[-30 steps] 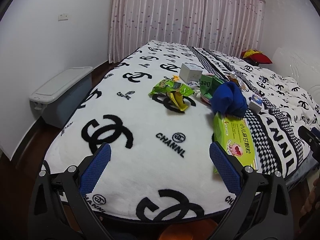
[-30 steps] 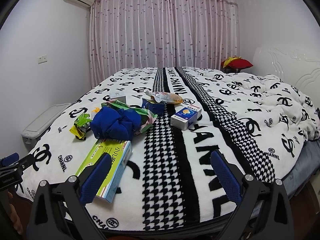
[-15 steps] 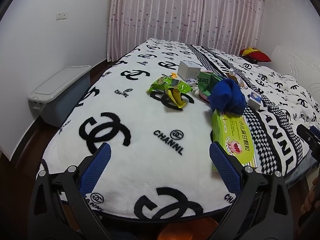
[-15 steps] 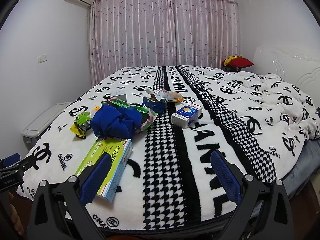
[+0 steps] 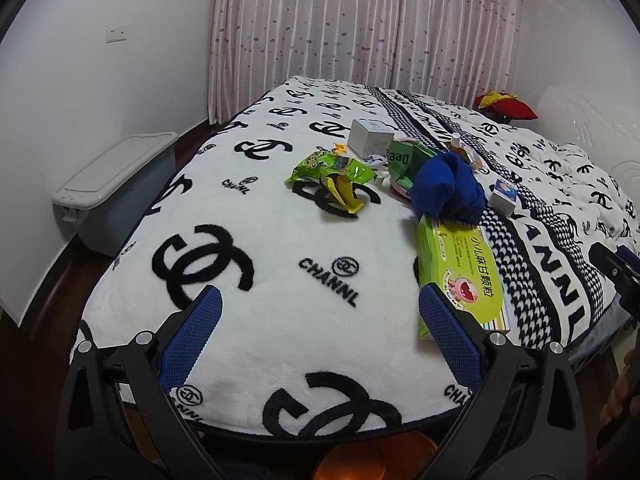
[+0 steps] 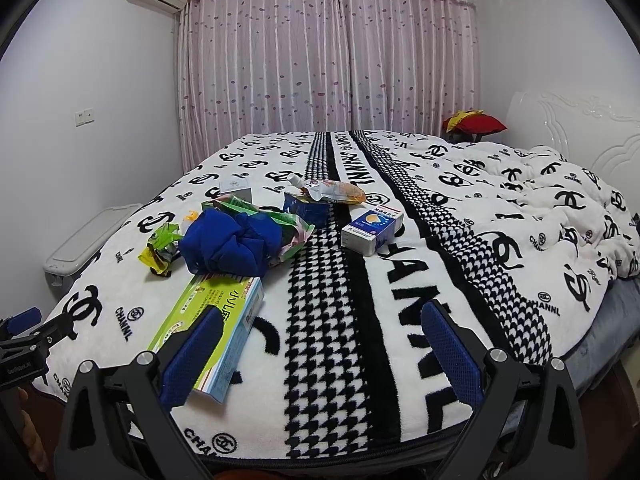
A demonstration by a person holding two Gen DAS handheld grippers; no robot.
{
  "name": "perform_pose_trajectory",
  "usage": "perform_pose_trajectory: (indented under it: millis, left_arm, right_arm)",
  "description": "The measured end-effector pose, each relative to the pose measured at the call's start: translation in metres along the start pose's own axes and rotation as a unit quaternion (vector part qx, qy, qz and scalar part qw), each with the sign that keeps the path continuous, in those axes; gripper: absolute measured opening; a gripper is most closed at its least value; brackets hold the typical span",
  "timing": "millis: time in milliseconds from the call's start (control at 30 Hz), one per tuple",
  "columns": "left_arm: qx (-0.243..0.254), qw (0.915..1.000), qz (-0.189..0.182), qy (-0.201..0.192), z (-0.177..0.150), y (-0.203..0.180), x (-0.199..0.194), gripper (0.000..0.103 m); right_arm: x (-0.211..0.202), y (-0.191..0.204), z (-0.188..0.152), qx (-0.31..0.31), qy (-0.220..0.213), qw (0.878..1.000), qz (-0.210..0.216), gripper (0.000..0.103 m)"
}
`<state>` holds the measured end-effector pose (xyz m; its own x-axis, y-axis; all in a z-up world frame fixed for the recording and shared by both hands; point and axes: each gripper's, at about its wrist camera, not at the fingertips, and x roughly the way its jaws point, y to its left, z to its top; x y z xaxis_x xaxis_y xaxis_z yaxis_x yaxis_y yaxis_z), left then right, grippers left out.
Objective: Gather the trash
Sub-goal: 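Grasp the green medicine box with the left tool while the right tool grasps the blue cloth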
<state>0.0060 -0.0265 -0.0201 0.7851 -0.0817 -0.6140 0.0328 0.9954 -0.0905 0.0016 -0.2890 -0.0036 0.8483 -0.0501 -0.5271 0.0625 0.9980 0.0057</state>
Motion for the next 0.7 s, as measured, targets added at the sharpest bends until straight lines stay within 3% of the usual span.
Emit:
perform_pose_trajectory:
  millis: [500,700]
  left_arm:
    - [0.025,0.9991,-0.034,0.006,-0.004,-0.019,0.004,0.096]
    - [0.061,0.9946,-0.083,0.012,-0.002,-0.049,0.014,0.096]
  right_arm:
    - [-0.002,-0.005,0.001,0.004,0.000,1.000,-0.002,0.098]
    - [-0.007,-0.015,0.003,0.011,-0.005,1.000,-0.008,0.098]
